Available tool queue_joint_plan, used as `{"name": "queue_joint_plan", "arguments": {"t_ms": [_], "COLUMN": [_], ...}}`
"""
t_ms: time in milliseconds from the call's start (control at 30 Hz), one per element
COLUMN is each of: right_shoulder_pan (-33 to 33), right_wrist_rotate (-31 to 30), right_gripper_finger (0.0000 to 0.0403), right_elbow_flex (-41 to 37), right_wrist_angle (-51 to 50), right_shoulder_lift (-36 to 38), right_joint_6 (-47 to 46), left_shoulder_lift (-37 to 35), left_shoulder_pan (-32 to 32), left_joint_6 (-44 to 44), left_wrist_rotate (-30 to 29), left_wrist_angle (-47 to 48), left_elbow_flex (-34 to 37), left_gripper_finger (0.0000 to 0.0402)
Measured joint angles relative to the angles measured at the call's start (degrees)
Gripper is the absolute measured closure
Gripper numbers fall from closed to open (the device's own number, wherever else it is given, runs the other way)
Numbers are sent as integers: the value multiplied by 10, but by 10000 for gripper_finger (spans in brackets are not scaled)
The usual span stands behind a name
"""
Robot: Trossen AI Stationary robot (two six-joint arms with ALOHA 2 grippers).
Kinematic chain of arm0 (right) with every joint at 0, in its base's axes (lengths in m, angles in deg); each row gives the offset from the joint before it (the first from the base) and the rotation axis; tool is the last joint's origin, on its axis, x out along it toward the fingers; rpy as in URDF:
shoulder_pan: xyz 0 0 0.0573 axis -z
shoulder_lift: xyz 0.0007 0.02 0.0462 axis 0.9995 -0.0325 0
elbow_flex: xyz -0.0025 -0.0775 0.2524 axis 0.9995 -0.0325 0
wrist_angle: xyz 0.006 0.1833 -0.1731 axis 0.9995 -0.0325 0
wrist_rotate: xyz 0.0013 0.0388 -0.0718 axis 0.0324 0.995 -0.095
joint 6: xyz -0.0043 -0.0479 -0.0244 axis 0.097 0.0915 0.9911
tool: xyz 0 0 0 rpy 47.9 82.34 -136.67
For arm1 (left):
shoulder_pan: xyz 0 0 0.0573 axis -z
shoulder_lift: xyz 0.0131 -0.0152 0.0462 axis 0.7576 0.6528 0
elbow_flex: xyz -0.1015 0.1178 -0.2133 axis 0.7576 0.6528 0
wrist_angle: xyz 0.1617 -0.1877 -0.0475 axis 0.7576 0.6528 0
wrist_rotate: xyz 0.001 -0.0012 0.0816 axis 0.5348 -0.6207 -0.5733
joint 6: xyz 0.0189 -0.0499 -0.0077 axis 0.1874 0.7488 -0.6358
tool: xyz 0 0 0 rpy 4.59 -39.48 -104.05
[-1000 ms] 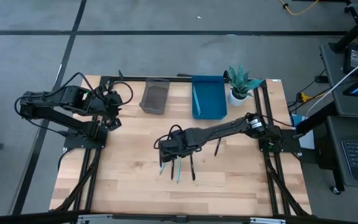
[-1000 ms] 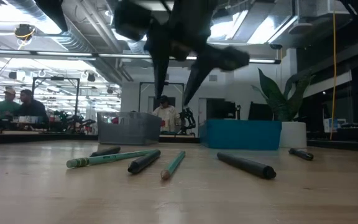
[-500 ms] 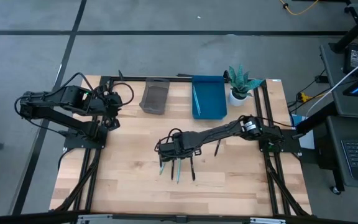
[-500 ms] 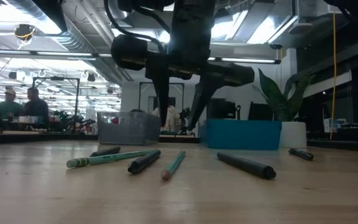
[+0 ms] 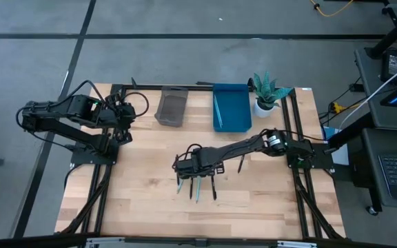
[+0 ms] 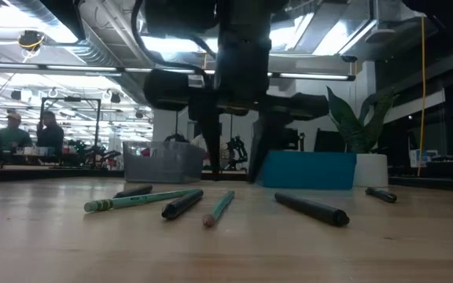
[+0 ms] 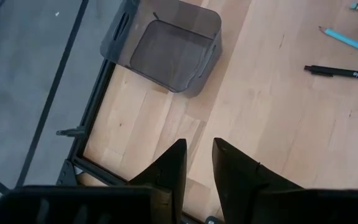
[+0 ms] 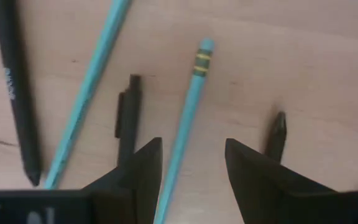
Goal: Sort pens & pencils
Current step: Put the right light blue pencil into the blue bin
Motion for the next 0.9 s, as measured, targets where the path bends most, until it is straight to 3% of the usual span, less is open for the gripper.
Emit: {"name": "queue_joint_plan", "arguments": {"t_ms": [500, 900], "right_shoulder_pan": [0, 0], "right_wrist_rotate": [16, 17], "right_gripper_finger": [228, 258], "right_elbow_flex": [0, 0], "right_wrist_angle": [-1, -1], "right_shoulder_lift": [-16, -18], "right_joint_6": [2, 4], "left_shoulder_lift": [0, 0], "left_shoulder_pan": [0, 0], "left_joint_6": [4, 4], "left_wrist_rotate": [0, 0], "left_wrist_angle": [0, 0], "left_elbow_flex": [0, 0], "left_gripper_finger": [329, 329]}}
